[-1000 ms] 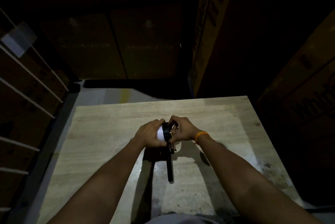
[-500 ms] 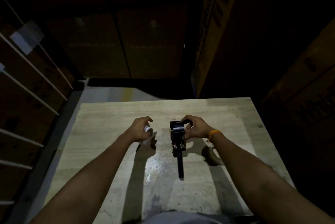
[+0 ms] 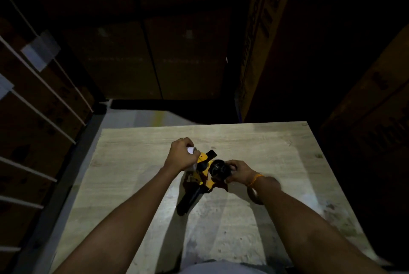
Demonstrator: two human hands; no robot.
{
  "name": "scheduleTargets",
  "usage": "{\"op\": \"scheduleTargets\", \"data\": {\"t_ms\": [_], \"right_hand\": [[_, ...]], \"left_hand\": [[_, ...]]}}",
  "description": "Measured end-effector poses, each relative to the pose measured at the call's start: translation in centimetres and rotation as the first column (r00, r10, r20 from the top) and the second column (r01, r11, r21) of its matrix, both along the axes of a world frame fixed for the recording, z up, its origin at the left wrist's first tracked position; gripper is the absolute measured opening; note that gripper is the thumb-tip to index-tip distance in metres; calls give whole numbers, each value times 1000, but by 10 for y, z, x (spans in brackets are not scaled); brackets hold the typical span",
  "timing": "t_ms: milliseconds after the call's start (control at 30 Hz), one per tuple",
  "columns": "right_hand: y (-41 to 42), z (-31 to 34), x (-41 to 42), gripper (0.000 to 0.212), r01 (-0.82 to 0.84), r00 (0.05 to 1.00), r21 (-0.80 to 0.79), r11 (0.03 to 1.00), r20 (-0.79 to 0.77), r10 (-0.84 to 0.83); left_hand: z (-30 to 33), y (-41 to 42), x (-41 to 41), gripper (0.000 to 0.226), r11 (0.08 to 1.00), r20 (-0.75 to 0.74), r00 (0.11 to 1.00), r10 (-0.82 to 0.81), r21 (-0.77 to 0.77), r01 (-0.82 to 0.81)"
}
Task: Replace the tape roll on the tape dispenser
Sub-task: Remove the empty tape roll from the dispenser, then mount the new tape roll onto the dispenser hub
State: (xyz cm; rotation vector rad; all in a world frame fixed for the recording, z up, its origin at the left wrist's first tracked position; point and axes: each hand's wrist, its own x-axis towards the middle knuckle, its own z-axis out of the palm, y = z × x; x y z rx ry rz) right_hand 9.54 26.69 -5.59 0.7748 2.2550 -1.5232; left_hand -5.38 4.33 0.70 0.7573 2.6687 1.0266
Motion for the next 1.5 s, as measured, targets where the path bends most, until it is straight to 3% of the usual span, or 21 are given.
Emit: {"op": "scheduleTargets", "data": {"t_ms": [167,267,333,400,500,567,633,700,800,933,1067,1167,1300,1367,1500], "right_hand": [[-16,-10,-2,71,-232,959,344,910,236,155],[-30,-13,1,102,-284,939,455,844,308,150],[-38,-9,5,126,-260,961,504,824,222,167],[-45,3,8,135,-175,974,461,870,-46,221],[-59,33,6,119,-120,897,311,943,-372,237],[-63,49,1,92,-69,870,229,971,-463,171],[-62,57,0,58,-18,847,285,958,-505,166],[-54,54,2,46,-11,857,358,933,-478,193],[-37,48,10,61,11,907,488,873,-373,197],[-2,35,19,76,41,987,656,753,-145,73],[31,22,29,81,50,997,615,787,16,-76],[47,9,35,93,120,983,539,834,53,-175],[50,7,33,80,56,987,528,847,97,-125],[52,1,32,77,24,985,544,839,131,-113],[58,-3,40,109,33,980,538,842,147,-132]], "left_hand": [[1,10,11,33,997,-70,997,-17,-74,11],[1,20,20,49,982,-113,992,-57,-187,35],[2,27,25,59,961,-148,986,-81,-272,38],[4,36,31,63,948,-174,980,-98,-316,39],[8,52,43,70,941,-175,980,-94,-337,30],[11,64,50,77,951,-154,985,-79,-307,29],[16,77,56,86,956,-129,988,-86,-290,45],[24,87,59,93,956,-69,994,-84,-286,61],[29,95,59,97,973,87,995,-52,-221,70],[21,86,58,92,978,240,966,-98,-159,138],[3,65,56,79,958,222,969,-113,-234,165],[-11,46,53,53,923,185,970,-156,-324,210],[-31,21,48,25,856,126,977,-171,-472,211],[-39,7,47,28,826,160,981,-106,-536,176],[-52,-16,46,51,770,236,969,-65,-606,199]]}}
